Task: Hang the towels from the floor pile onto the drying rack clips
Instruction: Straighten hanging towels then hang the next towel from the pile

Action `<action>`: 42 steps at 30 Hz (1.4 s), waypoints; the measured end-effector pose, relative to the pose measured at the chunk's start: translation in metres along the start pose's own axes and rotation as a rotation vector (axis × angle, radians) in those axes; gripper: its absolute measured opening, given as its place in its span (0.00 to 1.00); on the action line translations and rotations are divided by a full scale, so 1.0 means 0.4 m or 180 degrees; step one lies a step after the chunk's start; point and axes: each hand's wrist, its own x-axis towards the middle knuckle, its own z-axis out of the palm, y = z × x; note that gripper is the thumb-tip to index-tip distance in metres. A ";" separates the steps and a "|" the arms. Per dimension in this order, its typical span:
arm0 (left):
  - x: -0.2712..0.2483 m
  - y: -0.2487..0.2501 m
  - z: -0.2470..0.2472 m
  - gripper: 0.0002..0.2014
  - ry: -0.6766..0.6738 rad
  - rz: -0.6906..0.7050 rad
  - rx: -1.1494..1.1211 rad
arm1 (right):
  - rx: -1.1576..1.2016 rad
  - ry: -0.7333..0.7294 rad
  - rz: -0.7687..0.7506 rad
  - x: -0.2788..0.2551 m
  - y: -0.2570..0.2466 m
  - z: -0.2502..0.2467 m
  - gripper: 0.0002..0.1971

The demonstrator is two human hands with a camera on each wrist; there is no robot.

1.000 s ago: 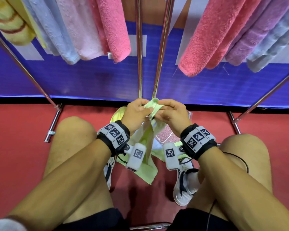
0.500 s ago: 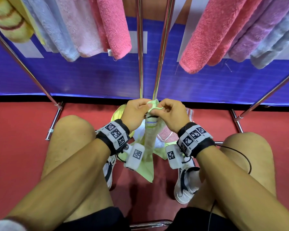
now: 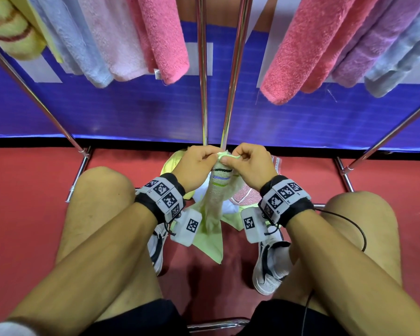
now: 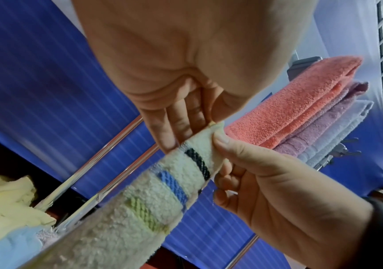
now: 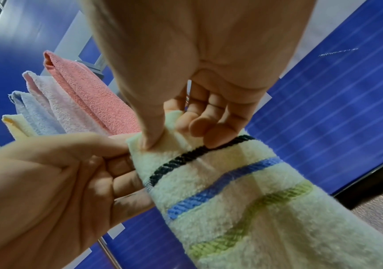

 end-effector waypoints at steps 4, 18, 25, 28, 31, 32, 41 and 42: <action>-0.003 -0.012 -0.001 0.13 -0.0068 0.0095 0.0376 | -0.0033 -0.0010 0.0083 0.000 0.004 -0.002 0.17; -0.008 -0.009 -0.031 0.09 -0.0004 0.0494 0.0916 | -0.0402 -0.0361 -0.0035 -0.007 -0.003 -0.008 0.13; -0.006 -0.015 -0.066 0.08 0.0460 0.0618 0.0779 | -0.1592 -0.0931 -0.0227 -0.003 0.031 -0.014 0.09; -0.005 -0.022 -0.098 0.08 0.0714 0.0638 0.0845 | -0.1957 -0.1075 -0.0183 -0.004 0.053 -0.021 0.17; -0.007 -0.049 -0.126 0.09 0.0800 0.0556 0.0944 | -0.1877 -0.0792 -0.0103 -0.006 0.054 -0.042 0.19; -0.009 -0.058 -0.133 0.09 0.0790 0.0512 0.0993 | -0.1840 -0.0667 -0.0142 -0.006 0.051 -0.050 0.19; -0.019 -0.093 -0.155 0.13 0.0911 0.0238 0.1160 | -0.0794 0.0284 -0.0267 -0.004 0.030 -0.058 0.10; -0.018 -0.091 -0.154 0.13 0.0945 0.0231 0.1139 | -0.0675 0.0395 -0.0287 -0.004 0.026 -0.056 0.12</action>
